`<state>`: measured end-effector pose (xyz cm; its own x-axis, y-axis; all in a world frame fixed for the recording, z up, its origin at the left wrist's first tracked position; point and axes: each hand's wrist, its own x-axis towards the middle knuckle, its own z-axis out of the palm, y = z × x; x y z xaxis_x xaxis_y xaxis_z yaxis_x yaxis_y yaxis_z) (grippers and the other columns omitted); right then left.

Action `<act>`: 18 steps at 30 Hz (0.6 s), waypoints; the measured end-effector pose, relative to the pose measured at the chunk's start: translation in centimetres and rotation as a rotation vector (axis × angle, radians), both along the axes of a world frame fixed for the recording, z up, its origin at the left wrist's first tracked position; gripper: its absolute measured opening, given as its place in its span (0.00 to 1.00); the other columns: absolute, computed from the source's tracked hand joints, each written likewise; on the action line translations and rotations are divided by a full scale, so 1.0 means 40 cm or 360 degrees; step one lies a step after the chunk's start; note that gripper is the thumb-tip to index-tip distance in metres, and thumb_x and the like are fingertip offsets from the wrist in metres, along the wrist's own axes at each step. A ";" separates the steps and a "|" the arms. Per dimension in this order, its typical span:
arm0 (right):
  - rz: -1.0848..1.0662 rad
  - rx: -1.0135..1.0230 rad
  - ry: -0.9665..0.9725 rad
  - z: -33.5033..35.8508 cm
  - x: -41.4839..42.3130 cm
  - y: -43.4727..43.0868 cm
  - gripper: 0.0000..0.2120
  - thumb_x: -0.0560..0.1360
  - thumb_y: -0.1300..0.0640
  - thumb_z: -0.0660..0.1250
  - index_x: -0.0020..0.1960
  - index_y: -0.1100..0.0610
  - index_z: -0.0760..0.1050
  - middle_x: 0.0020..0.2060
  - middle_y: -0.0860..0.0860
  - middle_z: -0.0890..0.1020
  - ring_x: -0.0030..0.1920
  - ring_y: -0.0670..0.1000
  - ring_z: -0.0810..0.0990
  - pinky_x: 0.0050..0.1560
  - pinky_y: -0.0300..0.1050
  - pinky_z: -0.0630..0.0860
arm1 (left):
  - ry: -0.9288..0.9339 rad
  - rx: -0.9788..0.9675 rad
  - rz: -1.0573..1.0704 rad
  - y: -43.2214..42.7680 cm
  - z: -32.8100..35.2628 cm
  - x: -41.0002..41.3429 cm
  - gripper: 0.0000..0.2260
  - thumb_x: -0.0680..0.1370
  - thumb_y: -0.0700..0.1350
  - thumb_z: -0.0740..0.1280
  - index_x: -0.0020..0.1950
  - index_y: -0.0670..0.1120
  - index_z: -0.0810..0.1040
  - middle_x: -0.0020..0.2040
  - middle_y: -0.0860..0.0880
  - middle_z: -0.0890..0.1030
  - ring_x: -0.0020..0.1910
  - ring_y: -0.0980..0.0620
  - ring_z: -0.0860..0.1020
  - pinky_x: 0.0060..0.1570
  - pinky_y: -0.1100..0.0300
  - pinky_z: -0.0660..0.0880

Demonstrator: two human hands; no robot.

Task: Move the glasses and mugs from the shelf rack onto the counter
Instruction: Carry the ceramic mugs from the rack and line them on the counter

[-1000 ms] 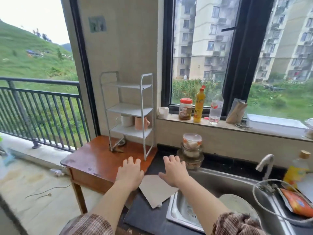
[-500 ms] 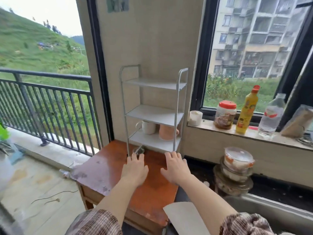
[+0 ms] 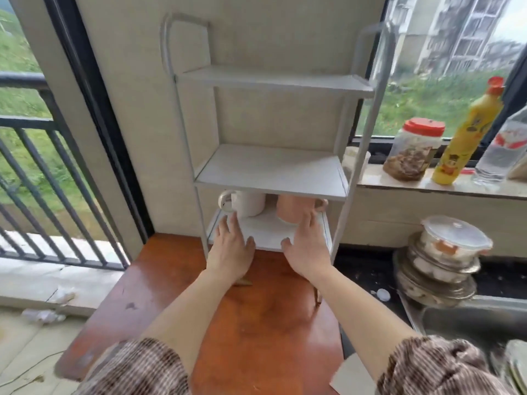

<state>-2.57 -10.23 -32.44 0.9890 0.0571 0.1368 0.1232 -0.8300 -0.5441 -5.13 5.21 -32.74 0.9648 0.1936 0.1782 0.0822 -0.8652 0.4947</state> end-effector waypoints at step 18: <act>-0.0576 0.0294 -0.0148 -0.012 0.168 0.002 0.32 0.71 0.66 0.62 0.74 0.63 0.58 0.69 0.58 0.63 0.64 0.60 0.68 0.63 0.55 0.71 | -0.0214 -0.0687 0.0103 0.077 -0.029 0.183 0.16 0.79 0.45 0.60 0.66 0.44 0.66 0.58 0.45 0.70 0.48 0.49 0.70 0.44 0.54 0.68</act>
<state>4.13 -10.16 -32.91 0.9236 -0.3261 0.2015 -0.1033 -0.7179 -0.6884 2.19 8.29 -33.90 0.9219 0.3371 0.1908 0.0398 -0.5725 0.8190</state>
